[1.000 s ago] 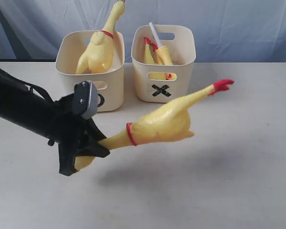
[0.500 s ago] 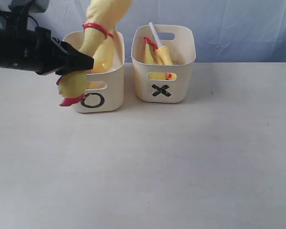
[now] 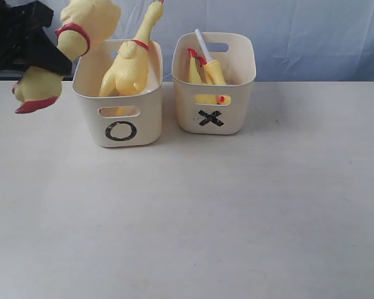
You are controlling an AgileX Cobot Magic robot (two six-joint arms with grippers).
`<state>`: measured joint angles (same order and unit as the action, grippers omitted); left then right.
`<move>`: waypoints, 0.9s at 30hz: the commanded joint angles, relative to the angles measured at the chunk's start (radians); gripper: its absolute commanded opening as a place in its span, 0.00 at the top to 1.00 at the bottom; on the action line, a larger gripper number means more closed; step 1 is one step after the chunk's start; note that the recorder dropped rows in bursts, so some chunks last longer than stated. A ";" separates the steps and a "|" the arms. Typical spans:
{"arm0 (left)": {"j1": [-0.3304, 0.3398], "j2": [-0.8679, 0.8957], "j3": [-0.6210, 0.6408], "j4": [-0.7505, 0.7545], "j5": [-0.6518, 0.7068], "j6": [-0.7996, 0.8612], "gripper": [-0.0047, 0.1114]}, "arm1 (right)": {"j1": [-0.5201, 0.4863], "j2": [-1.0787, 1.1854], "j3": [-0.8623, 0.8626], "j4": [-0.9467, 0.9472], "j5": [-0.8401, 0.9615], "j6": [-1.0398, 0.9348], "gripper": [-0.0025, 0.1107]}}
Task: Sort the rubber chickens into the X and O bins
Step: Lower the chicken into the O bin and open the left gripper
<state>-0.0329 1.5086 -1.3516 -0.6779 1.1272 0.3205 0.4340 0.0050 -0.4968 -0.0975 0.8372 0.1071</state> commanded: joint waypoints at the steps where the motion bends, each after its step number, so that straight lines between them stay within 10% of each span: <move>1: 0.006 0.036 -0.051 0.044 0.059 -0.107 0.96 | -0.004 -0.005 0.005 -0.005 -0.005 -0.002 0.98; 27: 0.006 0.253 -0.324 0.078 0.094 -0.281 0.96 | -0.004 -0.005 0.005 -0.005 -0.005 -0.002 0.98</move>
<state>-0.0292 1.7419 -1.6396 -0.5921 1.2369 0.0509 0.4340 0.0050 -0.4968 -0.0975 0.8372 0.1071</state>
